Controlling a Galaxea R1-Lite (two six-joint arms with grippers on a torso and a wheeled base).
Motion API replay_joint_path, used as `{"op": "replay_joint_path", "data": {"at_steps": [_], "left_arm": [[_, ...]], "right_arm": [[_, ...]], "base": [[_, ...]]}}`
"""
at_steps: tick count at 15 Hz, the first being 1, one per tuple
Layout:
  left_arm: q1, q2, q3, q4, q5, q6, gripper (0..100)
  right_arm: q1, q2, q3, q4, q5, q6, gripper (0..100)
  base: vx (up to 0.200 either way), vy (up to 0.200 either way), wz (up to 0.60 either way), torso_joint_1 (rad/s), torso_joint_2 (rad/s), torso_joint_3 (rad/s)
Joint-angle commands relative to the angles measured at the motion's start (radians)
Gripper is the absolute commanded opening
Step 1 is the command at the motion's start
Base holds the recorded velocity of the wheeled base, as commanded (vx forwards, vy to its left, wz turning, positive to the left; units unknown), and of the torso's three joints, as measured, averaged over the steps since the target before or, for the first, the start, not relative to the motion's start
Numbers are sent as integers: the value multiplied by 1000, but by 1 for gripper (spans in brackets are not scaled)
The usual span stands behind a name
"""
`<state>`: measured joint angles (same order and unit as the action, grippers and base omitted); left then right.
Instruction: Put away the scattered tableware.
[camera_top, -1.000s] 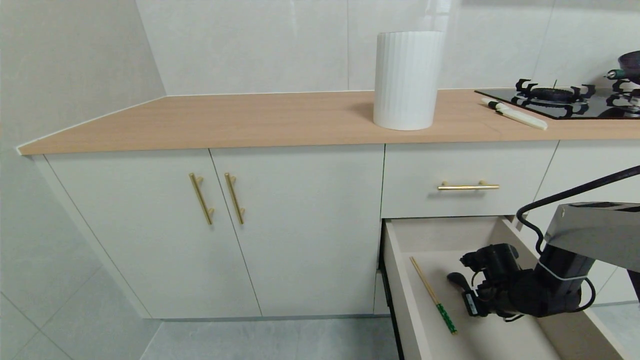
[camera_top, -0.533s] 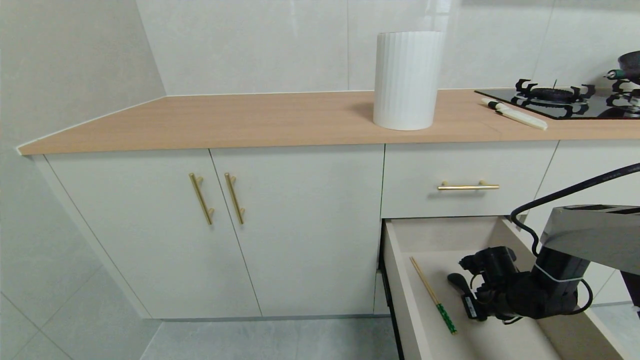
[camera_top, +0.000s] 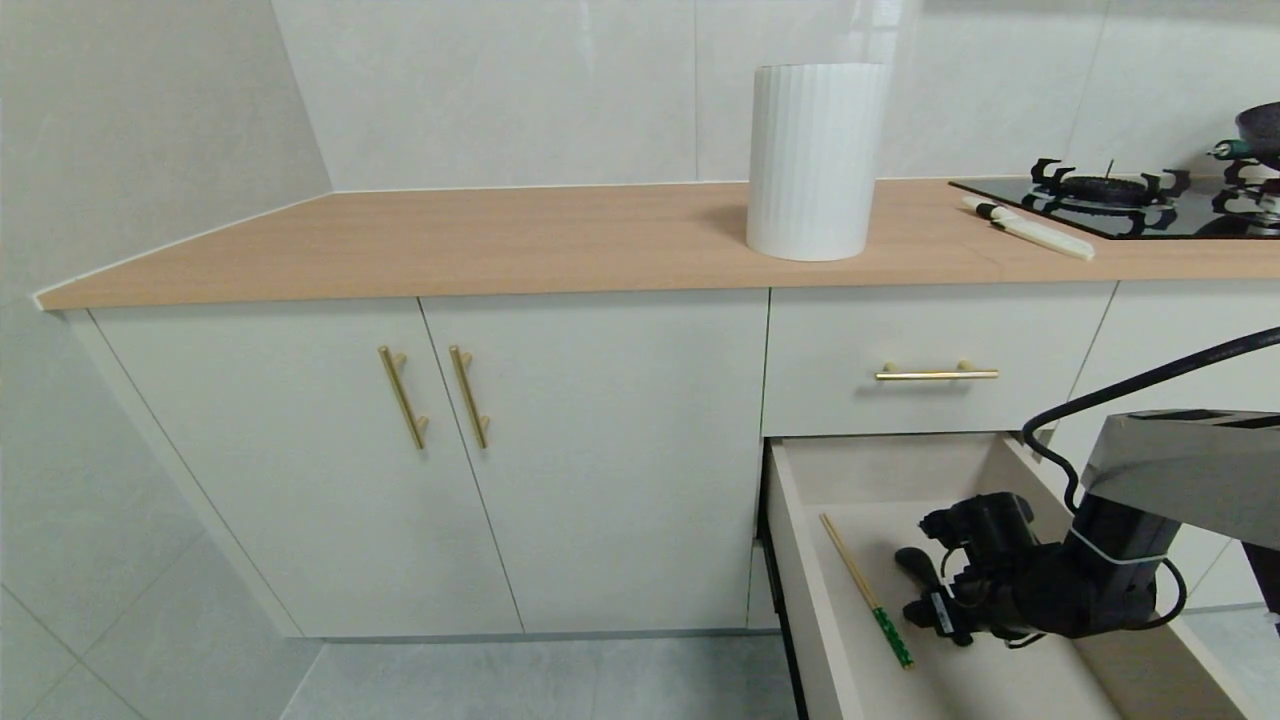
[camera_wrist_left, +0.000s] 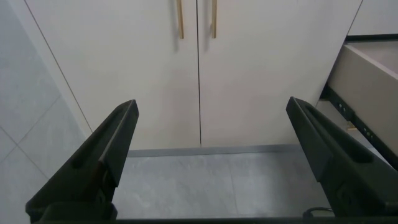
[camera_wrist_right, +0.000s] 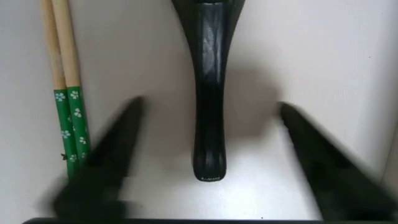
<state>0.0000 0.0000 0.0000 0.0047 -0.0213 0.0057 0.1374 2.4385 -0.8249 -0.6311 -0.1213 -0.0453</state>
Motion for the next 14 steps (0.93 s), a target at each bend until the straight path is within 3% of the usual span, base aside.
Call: {"op": "replay_joint_path", "data": {"at_steps": [1,4,10,14], "left_arm": [[0,0,0,0,0,0,100],[0,0,0,0,1,0,100],[0,0,0,0,0,0,100],[0,0,0,0,0,0,100]], "right_arm": [[1,-4,4,-2,-3,-1,100],[-7,-102,46,-18,-21,33,100],[-1,-556,267,-10,-23,56,100],[-2,-644,359,-10,-15,58,100]], "base": [[0,0,0,0,0,0],[0,0,0,0,0,0],[0,0,0,0,0,0],[0,0,0,0,0,0]]}}
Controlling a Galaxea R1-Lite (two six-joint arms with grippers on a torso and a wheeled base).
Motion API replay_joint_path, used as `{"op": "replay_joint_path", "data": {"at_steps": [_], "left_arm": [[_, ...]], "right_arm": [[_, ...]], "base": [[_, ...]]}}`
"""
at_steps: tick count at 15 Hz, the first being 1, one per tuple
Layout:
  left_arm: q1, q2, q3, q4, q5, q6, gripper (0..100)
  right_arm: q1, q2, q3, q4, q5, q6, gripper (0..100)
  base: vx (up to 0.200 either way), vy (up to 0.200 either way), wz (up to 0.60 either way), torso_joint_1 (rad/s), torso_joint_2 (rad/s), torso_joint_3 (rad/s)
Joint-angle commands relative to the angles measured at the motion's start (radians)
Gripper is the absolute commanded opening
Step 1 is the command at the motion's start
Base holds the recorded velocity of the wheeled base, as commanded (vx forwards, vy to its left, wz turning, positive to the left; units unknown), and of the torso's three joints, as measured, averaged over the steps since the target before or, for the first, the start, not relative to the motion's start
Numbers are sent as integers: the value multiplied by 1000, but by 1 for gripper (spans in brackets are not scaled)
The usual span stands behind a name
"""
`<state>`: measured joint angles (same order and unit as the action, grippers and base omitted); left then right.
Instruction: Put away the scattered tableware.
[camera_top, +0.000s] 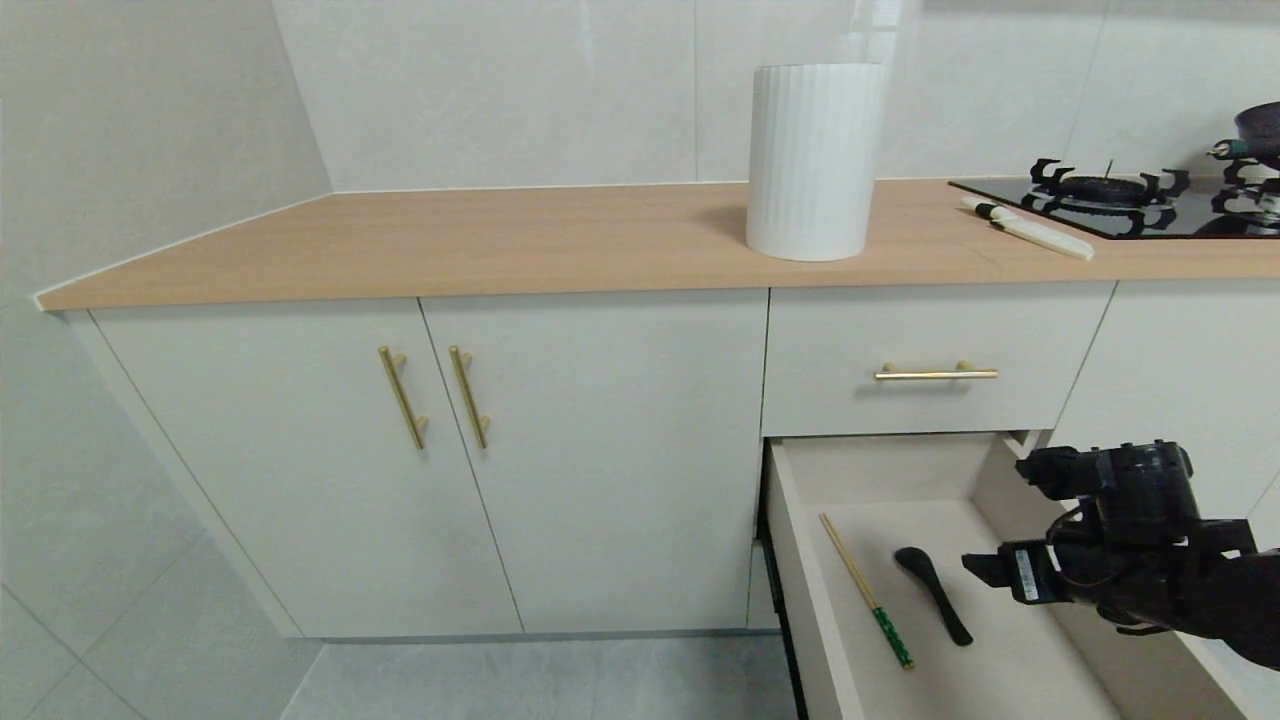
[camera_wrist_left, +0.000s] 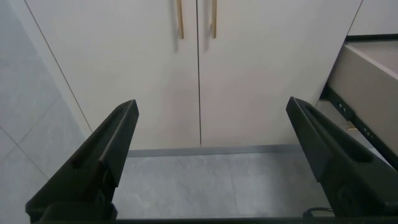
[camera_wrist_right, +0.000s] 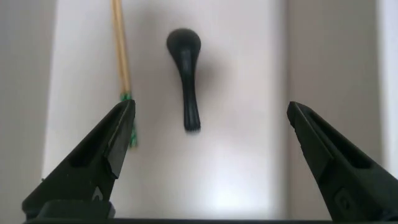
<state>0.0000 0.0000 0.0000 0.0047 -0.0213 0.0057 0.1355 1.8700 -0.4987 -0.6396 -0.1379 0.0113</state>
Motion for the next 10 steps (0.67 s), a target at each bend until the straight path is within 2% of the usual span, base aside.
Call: {"op": "replay_joint_path", "data": {"at_steps": [1,4,10], "left_arm": [[0,0,0,0,0,0,100],[0,0,0,0,0,2,100],[0,0,0,0,0,2,100]], "right_arm": [[-1,-75,32,-2,1,1,100],[7,-146,135,-5,3,3,100],[30,-272,172,1,38,-1,100]], "base": [[0,0,0,0,0,0],[0,0,0,0,0,0],[0,0,0,0,0,0]]}}
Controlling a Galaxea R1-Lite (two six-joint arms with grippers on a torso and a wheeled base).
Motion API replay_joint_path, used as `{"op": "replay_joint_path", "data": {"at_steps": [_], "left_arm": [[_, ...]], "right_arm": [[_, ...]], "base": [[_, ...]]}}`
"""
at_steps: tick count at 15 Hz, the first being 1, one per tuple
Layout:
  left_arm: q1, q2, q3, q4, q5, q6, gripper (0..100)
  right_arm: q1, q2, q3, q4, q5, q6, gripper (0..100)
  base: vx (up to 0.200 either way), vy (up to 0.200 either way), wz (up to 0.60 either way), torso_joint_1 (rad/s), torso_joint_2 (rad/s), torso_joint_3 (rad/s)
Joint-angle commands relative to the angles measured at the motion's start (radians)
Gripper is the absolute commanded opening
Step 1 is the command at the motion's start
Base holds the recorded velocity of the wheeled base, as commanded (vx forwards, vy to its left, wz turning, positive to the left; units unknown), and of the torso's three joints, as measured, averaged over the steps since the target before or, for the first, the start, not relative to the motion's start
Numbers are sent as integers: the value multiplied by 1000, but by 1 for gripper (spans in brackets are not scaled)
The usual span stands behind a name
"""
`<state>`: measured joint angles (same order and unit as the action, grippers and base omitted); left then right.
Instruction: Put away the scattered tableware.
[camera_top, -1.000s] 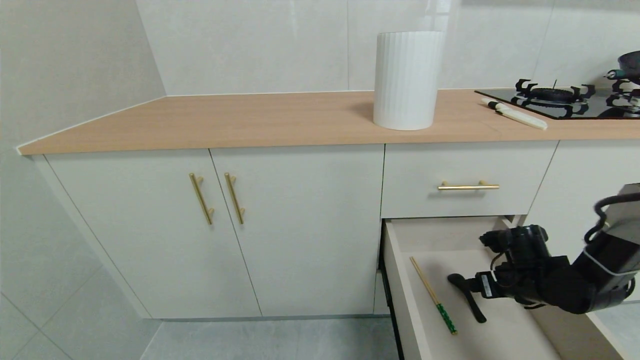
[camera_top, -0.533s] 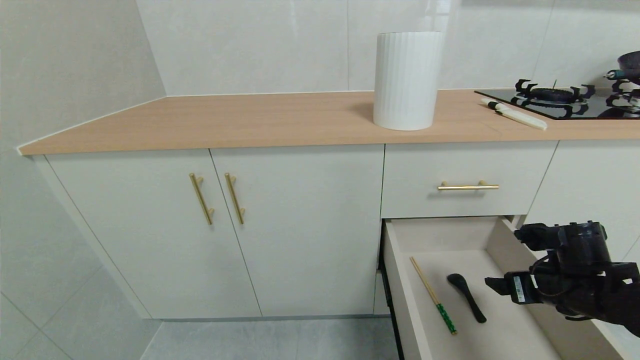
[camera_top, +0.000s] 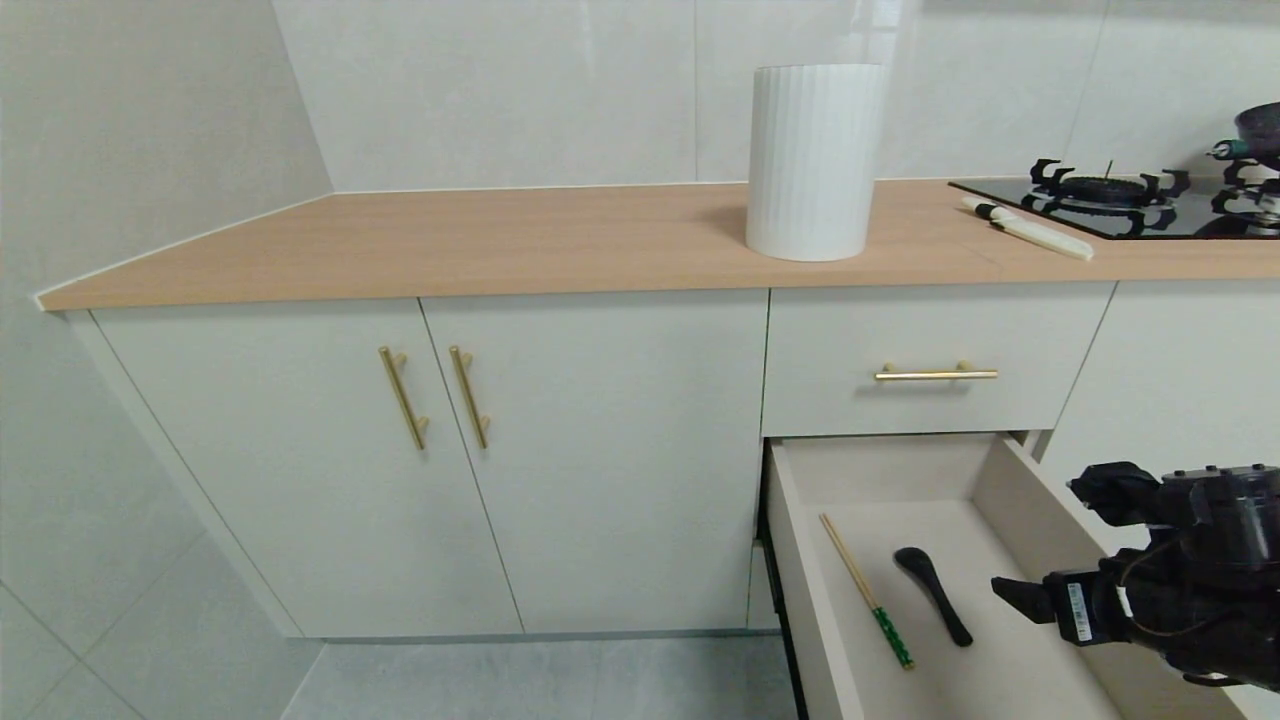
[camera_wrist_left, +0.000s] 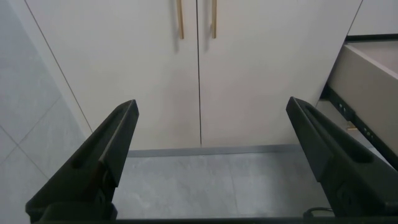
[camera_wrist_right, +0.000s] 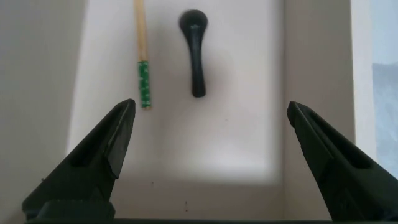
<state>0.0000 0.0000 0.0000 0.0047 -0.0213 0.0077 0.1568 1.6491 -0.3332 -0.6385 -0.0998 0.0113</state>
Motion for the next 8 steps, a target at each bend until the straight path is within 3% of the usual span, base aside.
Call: {"op": "replay_joint_path", "data": {"at_steps": [1,8], "left_arm": [[0,0,0,0,0,0,100],[0,0,0,0,0,-2,100]], "right_arm": [[15,-78,16,7,0,-1,100],[49,-215,-21,184,2,-4,100]], "base": [[-200,0,0,-7,-2,2],[-200,0,0,1,0,3]]}}
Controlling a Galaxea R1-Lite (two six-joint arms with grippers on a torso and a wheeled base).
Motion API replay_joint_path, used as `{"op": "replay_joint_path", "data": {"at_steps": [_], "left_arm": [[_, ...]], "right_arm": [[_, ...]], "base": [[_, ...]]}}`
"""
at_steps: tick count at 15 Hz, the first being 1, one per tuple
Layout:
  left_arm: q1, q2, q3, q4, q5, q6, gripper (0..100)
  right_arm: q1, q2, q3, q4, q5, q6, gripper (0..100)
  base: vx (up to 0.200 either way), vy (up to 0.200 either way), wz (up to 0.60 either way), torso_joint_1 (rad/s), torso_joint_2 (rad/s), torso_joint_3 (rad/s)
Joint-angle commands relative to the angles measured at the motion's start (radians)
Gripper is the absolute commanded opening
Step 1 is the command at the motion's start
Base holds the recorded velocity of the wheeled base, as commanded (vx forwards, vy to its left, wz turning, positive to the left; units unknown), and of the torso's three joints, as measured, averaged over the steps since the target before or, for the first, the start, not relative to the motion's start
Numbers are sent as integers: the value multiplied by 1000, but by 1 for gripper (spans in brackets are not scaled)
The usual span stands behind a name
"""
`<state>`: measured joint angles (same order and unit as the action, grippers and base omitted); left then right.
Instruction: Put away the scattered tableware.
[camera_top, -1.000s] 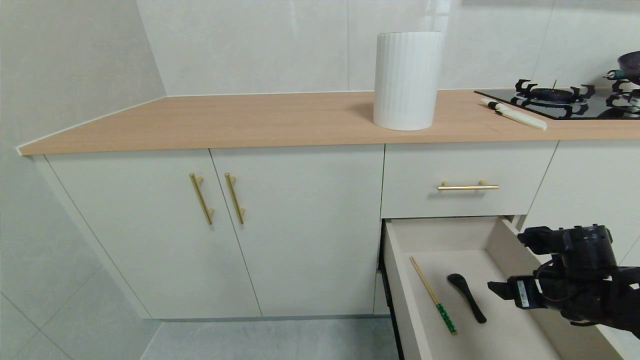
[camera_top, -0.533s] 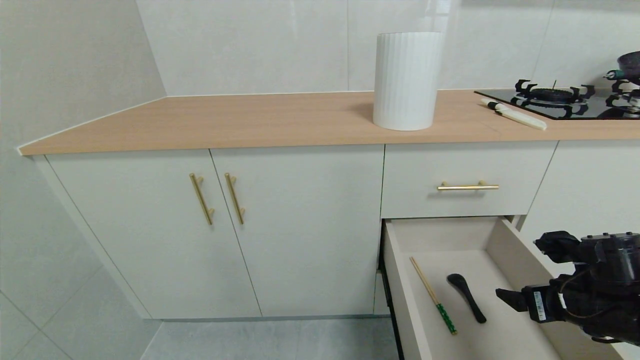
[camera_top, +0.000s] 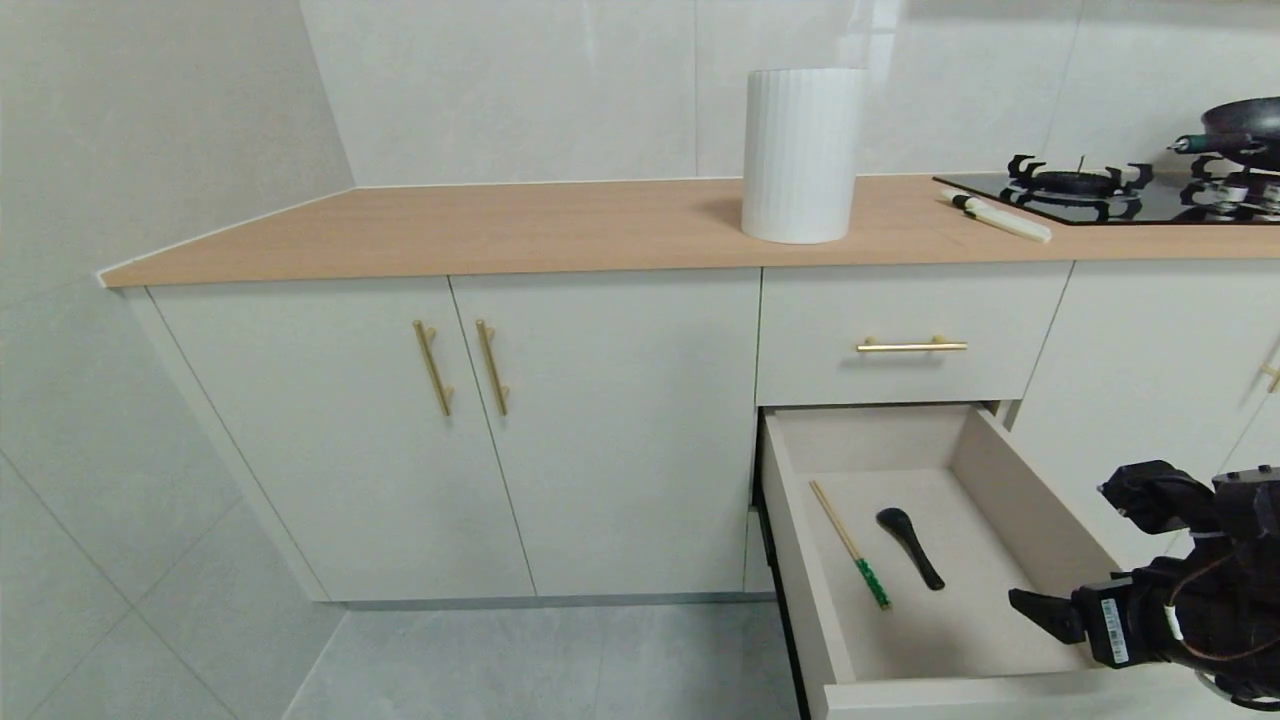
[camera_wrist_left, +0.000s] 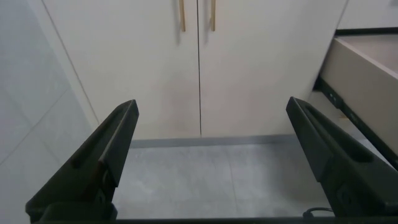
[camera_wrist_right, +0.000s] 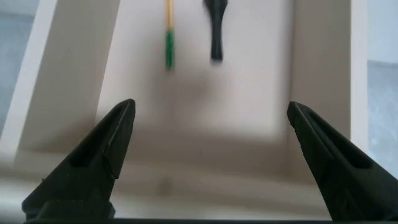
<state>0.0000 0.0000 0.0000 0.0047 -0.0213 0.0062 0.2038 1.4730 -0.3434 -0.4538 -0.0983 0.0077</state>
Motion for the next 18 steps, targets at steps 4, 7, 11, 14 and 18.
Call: {"op": "replay_joint_path", "data": {"at_steps": [4,7,11,14,18], "left_arm": [[0,0,0,0,0,-2,100],[0,0,0,0,0,0,100],[0,0,0,0,0,0,100],[0,0,0,0,0,0,100],[0,0,0,0,0,0,100]], "right_arm": [[3,-16,-39,44,-1,5,100],[2,-37,-51,119,8,5,100],[14,-102,-106,357,9,3,100],[95,-106,-166,511,14,41,100],[141,69,-206,555,6,155,100]], "base": [[-150,0,0,2,4,3],[0,0,0,0,0,0],[0,0,0,0,0,0],[0,0,0,0,0,0],[0,0,0,0,0,0]]}}
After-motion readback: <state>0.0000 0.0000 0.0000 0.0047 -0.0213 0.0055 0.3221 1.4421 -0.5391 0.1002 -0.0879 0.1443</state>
